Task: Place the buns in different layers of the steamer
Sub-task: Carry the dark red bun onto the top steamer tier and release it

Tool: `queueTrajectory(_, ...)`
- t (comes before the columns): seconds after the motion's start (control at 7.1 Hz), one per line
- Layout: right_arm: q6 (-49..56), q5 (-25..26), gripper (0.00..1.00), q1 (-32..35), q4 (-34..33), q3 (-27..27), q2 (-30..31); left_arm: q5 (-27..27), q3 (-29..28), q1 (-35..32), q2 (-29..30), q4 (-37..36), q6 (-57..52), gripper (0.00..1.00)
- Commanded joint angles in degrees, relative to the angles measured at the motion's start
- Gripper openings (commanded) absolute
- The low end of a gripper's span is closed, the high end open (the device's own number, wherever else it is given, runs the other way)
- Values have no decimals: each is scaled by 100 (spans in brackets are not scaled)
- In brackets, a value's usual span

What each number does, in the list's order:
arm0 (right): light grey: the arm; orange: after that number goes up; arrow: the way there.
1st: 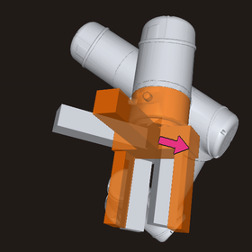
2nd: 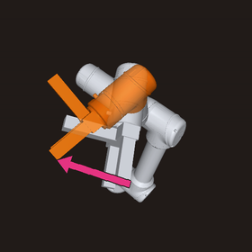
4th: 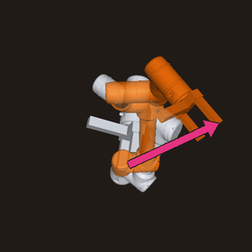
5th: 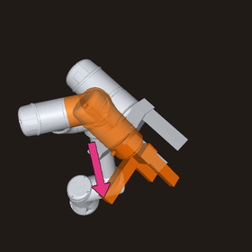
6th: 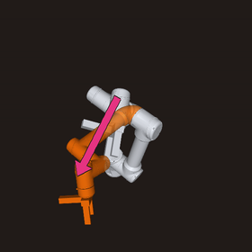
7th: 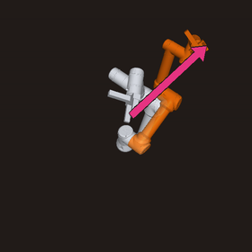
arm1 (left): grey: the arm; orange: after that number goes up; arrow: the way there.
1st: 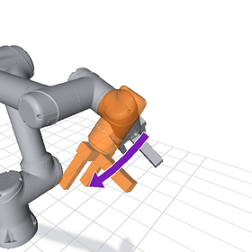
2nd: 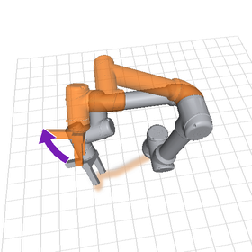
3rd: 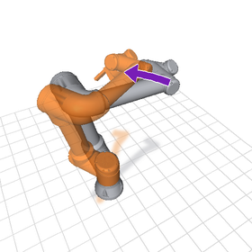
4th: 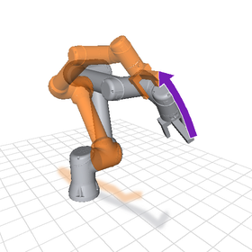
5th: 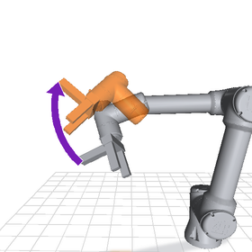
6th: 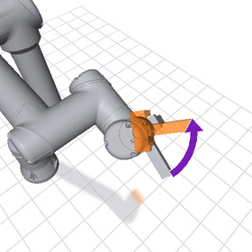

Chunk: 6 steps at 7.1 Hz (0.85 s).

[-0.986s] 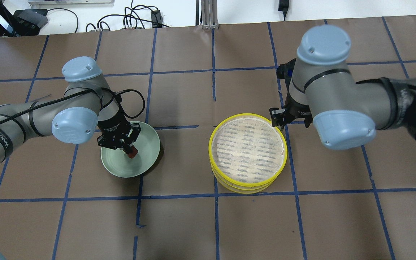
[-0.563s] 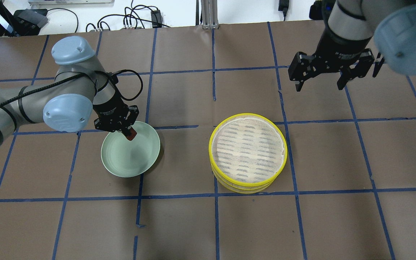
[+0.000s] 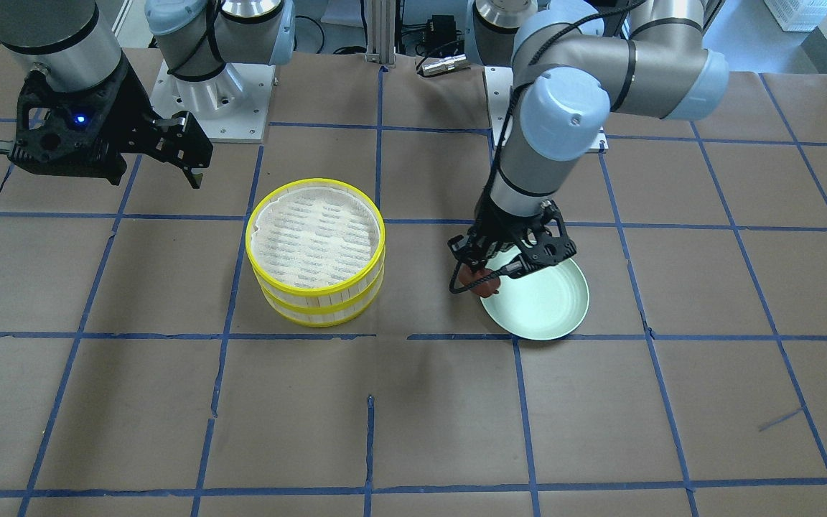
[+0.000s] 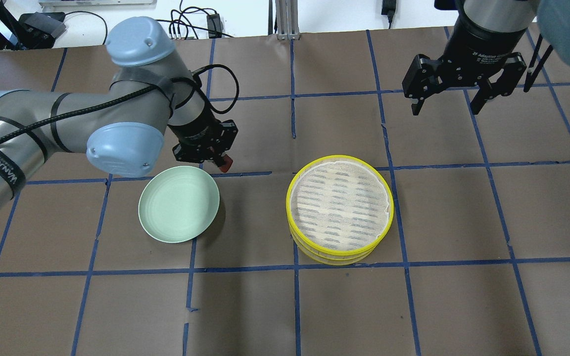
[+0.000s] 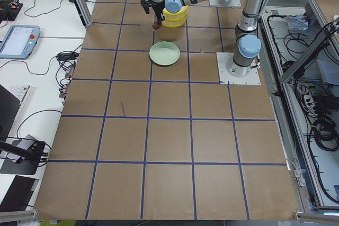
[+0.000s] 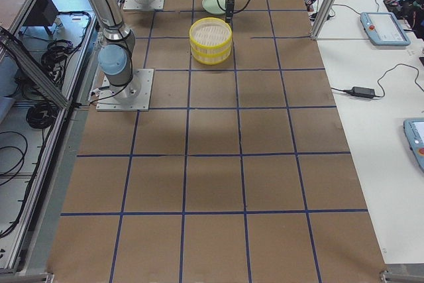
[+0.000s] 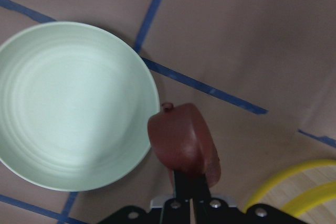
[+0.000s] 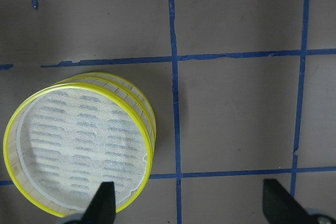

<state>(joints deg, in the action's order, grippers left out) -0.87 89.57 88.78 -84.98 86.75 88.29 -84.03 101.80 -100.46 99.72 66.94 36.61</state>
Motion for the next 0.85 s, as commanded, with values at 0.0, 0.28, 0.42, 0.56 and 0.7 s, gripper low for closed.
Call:
queueTrajectory(0.0,8,-27,100,-18,34,26,-5,280,-396,-1007,56,-409,1405,2)
queueTrajectory(0.28,-1,-54,100,-1,34,34,-5,431,-530,-1571,195,-846,2207,2)
queueTrajectory(0.42,-10,-28,100,8,43,34,-5,414,-530,-1834,379,-1058,2411,2)
queueTrajectory(0.56,-10,-19,100,8,43,34,-5,414,-530,-1915,520,-1112,2369,31)
queueTrajectory(0.7,-36,-10,100,34,34,43,-5,327,-521,-1916,565,-1130,2343,96)
